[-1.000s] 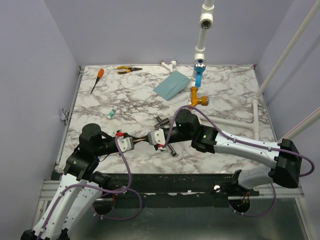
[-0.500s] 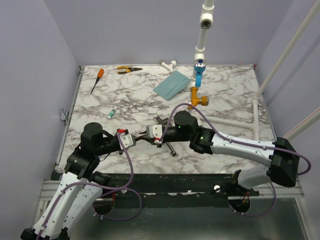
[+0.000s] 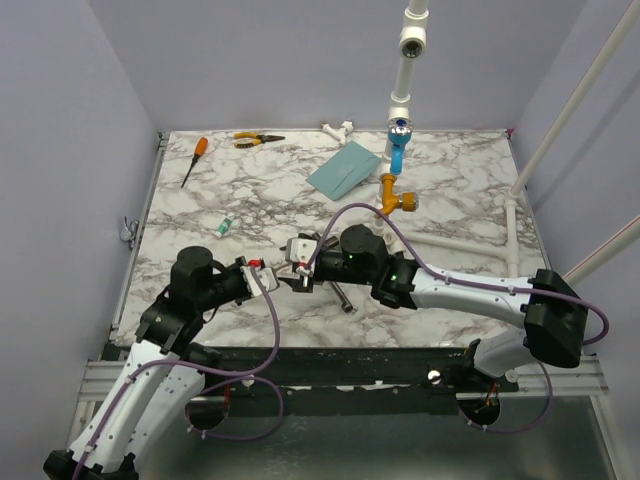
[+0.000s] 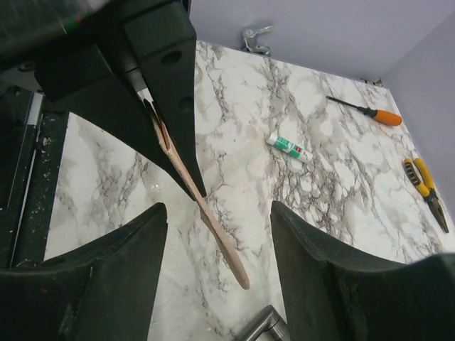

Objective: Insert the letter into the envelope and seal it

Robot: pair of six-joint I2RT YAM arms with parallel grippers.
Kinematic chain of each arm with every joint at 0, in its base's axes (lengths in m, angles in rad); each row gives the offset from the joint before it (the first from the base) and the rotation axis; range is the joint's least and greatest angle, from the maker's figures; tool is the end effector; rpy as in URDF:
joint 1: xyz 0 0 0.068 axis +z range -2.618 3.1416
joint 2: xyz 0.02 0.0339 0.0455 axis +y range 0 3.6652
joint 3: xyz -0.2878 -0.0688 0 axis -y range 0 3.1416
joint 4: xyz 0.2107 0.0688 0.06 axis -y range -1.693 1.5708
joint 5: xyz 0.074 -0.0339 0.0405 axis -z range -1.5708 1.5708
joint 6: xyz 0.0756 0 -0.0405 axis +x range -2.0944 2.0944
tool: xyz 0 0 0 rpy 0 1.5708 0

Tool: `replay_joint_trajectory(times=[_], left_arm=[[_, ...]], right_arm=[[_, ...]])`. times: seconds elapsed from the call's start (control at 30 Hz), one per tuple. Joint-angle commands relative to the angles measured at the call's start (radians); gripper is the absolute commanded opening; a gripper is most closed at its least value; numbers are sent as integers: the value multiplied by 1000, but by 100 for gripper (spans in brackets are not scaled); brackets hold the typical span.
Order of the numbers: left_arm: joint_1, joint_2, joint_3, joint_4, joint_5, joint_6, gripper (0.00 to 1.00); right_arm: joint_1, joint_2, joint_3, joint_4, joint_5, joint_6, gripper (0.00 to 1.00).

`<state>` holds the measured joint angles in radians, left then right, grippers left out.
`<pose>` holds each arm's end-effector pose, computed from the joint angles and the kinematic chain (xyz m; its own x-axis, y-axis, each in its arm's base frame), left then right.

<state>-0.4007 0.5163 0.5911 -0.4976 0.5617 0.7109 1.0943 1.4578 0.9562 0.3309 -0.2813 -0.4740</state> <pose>0.0775 -0.0765 0.2745 0.2210 0.5062 -0.8337 0.8356 0.3425 0.4295 0.1399 0.3168 0.3259 0.3776 -0.2245 -0.8983 -0.9068 0.1069 -0.4079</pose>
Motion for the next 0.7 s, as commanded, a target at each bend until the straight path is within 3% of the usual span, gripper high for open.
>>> replay_joint_trajectory(times=[0.0, 0.4, 0.67], left_arm=[[0, -4, -41, -1, -115, 65, 0], [26, -125, -99, -1, -370, -16, 0], [89, -266, -182, 15, -448, -120, 0]], right_arm=[[8, -4, 4, -46, 50, 41, 65], [-26, 43, 123, -322, 336, 60, 79], [-134, 279, 314, -521, 466, 3, 87]])
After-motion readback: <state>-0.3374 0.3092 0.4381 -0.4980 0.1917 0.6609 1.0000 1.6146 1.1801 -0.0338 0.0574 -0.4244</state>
